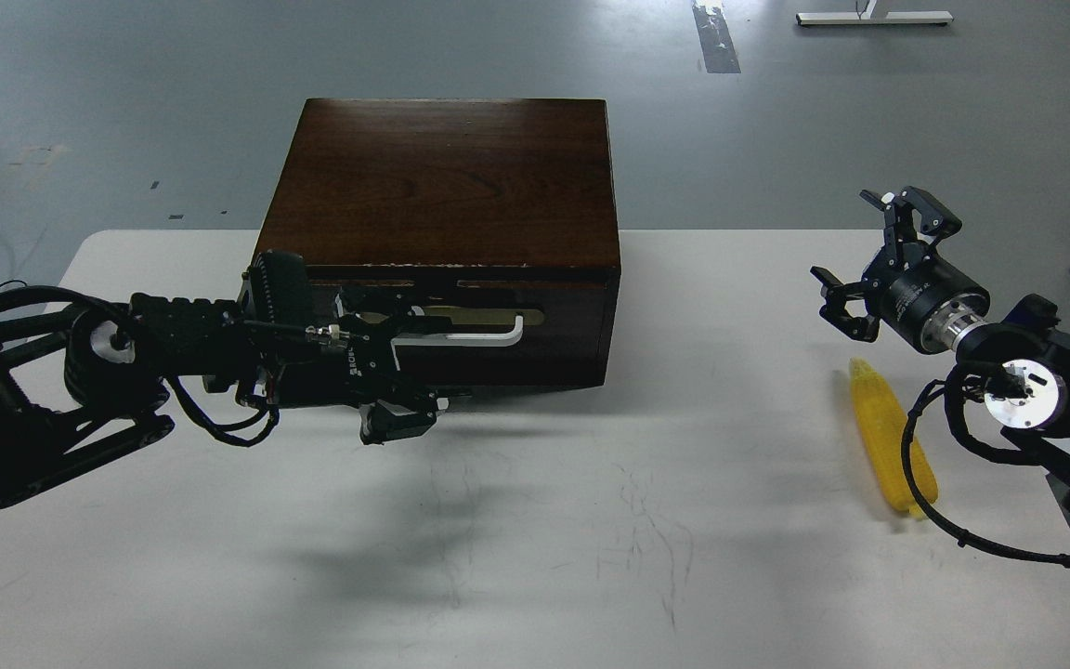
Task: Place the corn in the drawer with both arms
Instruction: 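Hook the left gripper onto the white drawer handle, then pull the drawer open toward the robot with the left gripper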
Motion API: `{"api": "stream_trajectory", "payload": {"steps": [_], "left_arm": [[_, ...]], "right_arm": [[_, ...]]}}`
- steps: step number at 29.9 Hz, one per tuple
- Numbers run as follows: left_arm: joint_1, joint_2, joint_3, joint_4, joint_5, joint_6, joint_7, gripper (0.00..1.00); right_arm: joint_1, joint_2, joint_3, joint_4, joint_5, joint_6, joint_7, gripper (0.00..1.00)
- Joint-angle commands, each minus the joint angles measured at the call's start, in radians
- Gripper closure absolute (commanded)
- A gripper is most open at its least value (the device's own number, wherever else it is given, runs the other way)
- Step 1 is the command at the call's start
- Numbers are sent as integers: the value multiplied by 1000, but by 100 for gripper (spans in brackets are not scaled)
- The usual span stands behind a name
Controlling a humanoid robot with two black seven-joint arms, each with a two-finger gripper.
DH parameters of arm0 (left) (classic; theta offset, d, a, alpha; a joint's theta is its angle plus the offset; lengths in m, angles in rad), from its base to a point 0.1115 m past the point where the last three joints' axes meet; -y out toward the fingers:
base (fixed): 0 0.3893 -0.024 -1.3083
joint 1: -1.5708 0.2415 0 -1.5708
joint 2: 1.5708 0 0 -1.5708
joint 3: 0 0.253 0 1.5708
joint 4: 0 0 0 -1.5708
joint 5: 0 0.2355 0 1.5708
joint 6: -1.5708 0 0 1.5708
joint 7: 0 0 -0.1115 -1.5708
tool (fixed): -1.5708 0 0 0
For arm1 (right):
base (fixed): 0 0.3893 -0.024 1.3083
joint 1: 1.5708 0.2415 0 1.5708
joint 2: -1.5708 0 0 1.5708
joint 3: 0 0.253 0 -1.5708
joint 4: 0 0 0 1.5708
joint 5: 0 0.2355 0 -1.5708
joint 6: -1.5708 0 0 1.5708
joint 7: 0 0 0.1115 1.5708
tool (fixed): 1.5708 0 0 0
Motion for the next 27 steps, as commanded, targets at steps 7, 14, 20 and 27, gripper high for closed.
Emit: {"api": "stream_trajectory", "payload": {"steps": [7, 14, 20, 27], "left_arm": [[3, 35, 0, -48, 0, 0, 0, 21], [10, 47, 1, -73, 0, 0, 0, 21], [15, 59, 1, -90, 0, 0, 0, 21], [24, 96, 1, -113, 0, 0, 0, 21]], "right_arm": [[-8, 0, 1, 3, 0, 0, 0, 0], [-8, 0, 1, 5, 1, 0, 0, 0], [-9, -2, 1, 6, 0, 0, 0, 0], [-17, -2, 1, 8, 1, 3, 0, 0]]}}
